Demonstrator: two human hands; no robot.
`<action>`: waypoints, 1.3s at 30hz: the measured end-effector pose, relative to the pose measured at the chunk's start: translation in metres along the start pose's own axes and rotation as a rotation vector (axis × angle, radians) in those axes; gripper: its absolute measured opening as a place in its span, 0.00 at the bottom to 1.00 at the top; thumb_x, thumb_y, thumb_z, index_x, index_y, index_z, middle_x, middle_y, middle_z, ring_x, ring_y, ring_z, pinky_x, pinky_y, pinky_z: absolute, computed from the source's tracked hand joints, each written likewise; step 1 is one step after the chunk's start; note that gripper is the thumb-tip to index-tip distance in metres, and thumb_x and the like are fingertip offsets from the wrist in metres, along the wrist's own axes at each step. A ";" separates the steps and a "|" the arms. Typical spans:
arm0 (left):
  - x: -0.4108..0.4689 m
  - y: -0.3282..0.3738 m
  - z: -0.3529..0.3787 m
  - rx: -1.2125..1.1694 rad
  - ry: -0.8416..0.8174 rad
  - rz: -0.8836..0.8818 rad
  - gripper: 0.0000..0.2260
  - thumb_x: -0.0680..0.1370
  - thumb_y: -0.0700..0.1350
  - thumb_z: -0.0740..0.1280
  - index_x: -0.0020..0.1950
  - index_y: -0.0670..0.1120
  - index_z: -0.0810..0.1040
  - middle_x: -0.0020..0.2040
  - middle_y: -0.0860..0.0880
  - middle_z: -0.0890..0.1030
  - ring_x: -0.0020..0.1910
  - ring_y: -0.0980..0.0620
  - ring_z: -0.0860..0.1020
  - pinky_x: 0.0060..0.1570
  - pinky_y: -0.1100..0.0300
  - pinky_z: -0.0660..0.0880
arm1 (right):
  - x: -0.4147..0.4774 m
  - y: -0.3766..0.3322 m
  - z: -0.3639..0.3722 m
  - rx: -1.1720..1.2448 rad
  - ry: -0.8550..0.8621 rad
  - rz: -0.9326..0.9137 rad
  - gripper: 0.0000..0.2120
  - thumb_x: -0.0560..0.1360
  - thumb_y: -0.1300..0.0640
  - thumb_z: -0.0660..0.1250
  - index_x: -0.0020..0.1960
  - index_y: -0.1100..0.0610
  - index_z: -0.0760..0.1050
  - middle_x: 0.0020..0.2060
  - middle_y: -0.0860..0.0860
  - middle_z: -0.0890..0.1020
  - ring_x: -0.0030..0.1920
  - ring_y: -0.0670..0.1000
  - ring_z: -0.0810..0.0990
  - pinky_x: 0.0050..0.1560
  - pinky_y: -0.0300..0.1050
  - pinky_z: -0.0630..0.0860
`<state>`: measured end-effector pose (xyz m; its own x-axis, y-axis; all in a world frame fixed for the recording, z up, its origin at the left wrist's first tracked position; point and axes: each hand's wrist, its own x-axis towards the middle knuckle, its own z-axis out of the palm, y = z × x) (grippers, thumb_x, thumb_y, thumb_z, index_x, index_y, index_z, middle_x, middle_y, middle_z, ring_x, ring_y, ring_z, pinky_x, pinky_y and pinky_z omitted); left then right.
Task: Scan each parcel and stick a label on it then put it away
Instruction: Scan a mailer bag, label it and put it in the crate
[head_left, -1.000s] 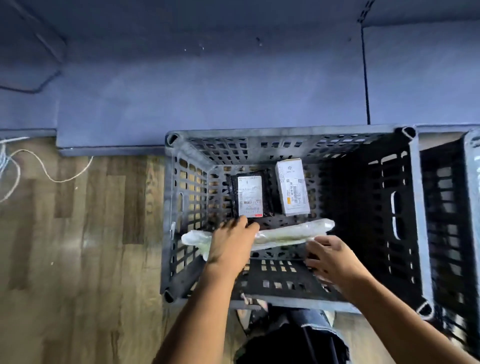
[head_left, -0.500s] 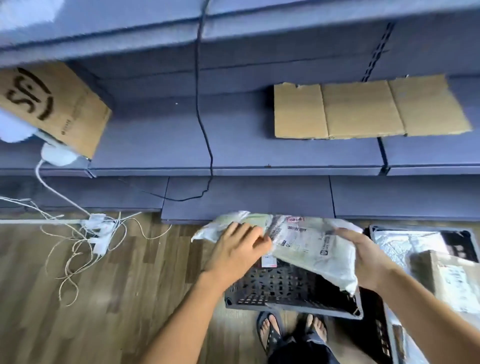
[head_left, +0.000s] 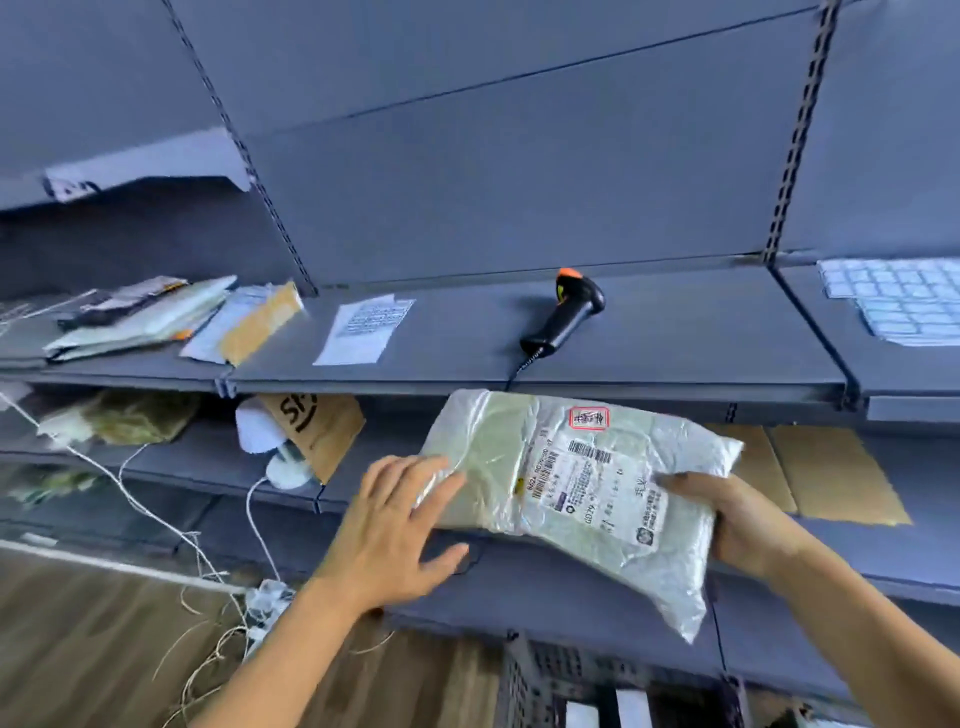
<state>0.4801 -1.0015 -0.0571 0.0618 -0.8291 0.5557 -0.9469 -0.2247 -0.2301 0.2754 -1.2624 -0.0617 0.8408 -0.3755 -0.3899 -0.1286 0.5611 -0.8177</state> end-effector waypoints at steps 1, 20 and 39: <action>0.003 -0.006 -0.004 0.008 0.070 -0.122 0.22 0.75 0.57 0.59 0.63 0.44 0.69 0.60 0.45 0.69 0.56 0.44 0.70 0.58 0.50 0.65 | 0.002 -0.008 0.001 0.047 -0.017 -0.059 0.26 0.62 0.63 0.70 0.60 0.64 0.74 0.50 0.61 0.84 0.47 0.59 0.84 0.47 0.55 0.80; 0.069 -0.174 0.090 -0.553 0.233 -0.472 0.11 0.76 0.54 0.58 0.56 0.53 0.72 0.52 0.59 0.72 0.53 0.61 0.70 0.54 0.69 0.66 | 0.159 -0.070 0.177 0.621 -0.009 -0.681 0.21 0.76 0.62 0.60 0.69 0.58 0.69 0.62 0.55 0.79 0.63 0.54 0.77 0.59 0.52 0.76; 0.104 -0.226 0.099 -0.902 0.196 -0.492 0.10 0.71 0.61 0.55 0.49 0.61 0.69 0.49 0.59 0.74 0.51 0.60 0.73 0.52 0.70 0.67 | 0.177 -0.058 0.244 0.640 0.072 -0.821 0.24 0.75 0.62 0.60 0.71 0.56 0.67 0.63 0.55 0.78 0.62 0.53 0.78 0.59 0.53 0.75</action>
<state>0.7314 -1.0875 -0.0262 0.5284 -0.6340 0.5646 -0.7203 0.0172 0.6935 0.5605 -1.1812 0.0202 0.5074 -0.8497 0.1433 0.7889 0.3912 -0.4739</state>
